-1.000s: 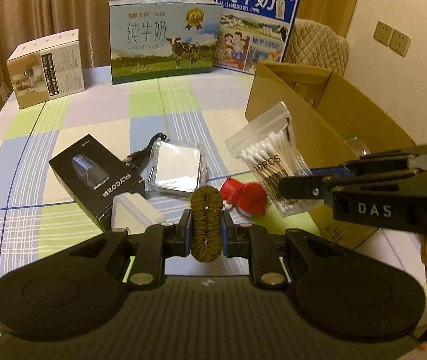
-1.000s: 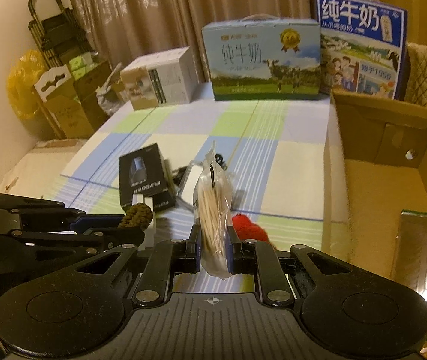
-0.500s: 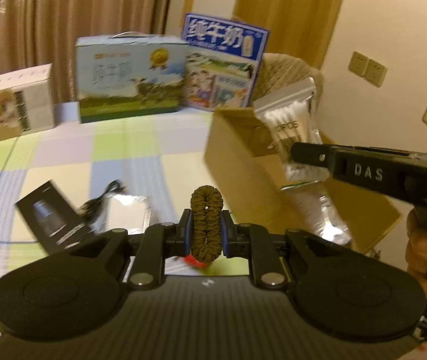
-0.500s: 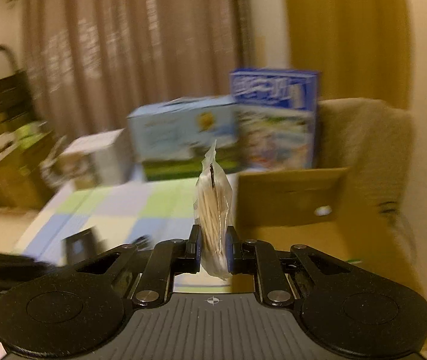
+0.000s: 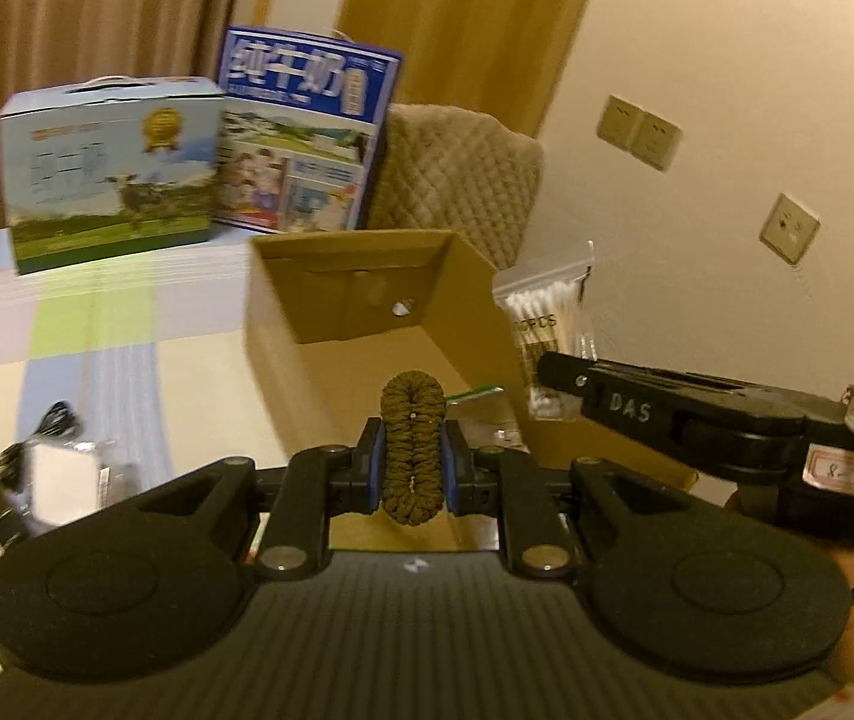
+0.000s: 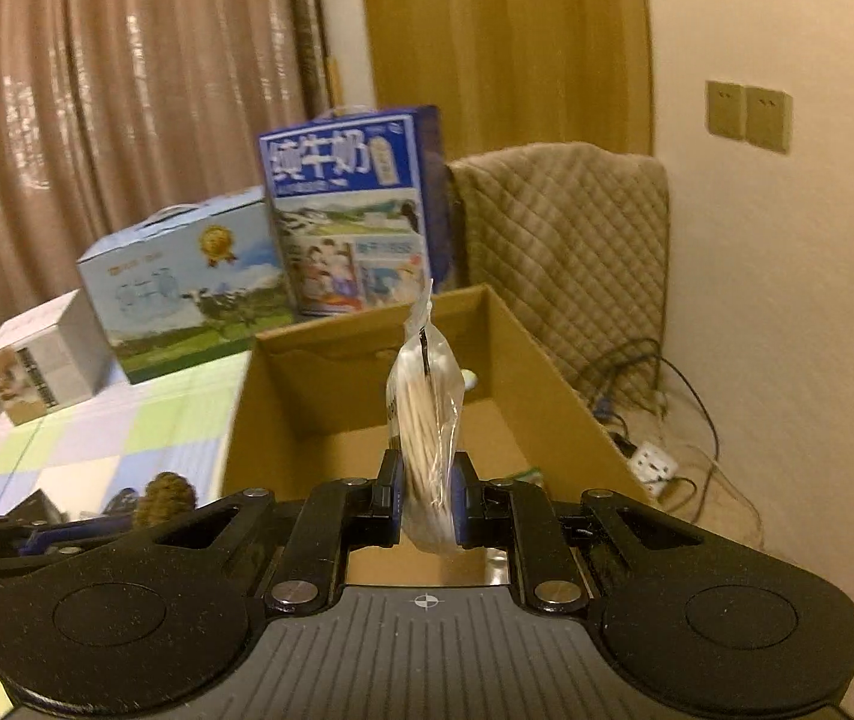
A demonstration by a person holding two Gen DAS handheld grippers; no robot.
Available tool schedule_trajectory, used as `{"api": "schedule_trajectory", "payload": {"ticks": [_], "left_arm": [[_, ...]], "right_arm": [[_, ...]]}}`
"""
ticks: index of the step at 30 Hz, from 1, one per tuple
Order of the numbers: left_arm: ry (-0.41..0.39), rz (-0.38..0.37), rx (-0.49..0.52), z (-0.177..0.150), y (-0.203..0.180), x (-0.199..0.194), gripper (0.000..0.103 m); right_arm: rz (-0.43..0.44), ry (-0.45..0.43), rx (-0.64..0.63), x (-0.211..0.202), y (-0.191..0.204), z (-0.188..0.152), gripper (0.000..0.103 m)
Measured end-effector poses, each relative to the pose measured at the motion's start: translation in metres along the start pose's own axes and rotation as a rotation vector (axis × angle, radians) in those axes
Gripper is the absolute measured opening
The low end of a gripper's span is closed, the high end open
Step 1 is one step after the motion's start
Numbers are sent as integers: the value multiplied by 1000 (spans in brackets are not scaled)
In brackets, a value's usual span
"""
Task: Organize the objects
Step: 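Drop the swab bag into the cardboard box with the right tool while the left tool carries the hair tie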
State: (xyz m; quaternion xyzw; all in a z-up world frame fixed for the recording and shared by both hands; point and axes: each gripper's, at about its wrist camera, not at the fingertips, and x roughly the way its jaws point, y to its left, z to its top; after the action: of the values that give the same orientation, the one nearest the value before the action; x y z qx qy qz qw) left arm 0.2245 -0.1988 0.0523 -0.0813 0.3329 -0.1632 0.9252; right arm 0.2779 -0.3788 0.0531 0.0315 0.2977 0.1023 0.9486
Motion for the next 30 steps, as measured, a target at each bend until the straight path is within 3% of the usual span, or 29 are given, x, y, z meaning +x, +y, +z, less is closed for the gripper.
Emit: {"api": "schedule_trajectory", "payload": {"ticks": [1, 3, 5, 9, 16, 21, 23, 25, 30], "left_arm": [[2, -11, 8, 0, -3, 4, 17], [3, -37, 12, 1, -6, 14, 36], [0, -38, 2, 0, -4, 20, 44], [5, 20, -15, -1, 8, 17, 44], [-29, 52, -53, 3, 31, 0, 44], [-34, 88, -58, 2, 42, -9, 51], [-34, 100, -73, 0, 48, -11, 54], [-35, 113, -85, -2, 54, -14, 57], [-43, 134, -99, -6, 67, -21, 60]], "right_arm": [[-7, 0, 11, 1, -5, 0, 12], [-22, 1, 36, 2, -12, 0, 12], [-21, 8, 55, 4, -16, -1, 12], [-3, 21, 61, 7, -17, 0, 12], [49, 50, 40, 9, -2, -5, 12], [75, 107, 28, 20, 4, -15, 14], [96, 137, 69, 27, 1, -20, 26], [87, 127, 109, 28, -2, -20, 58], [59, 63, 142, 20, -3, -15, 61]]}}
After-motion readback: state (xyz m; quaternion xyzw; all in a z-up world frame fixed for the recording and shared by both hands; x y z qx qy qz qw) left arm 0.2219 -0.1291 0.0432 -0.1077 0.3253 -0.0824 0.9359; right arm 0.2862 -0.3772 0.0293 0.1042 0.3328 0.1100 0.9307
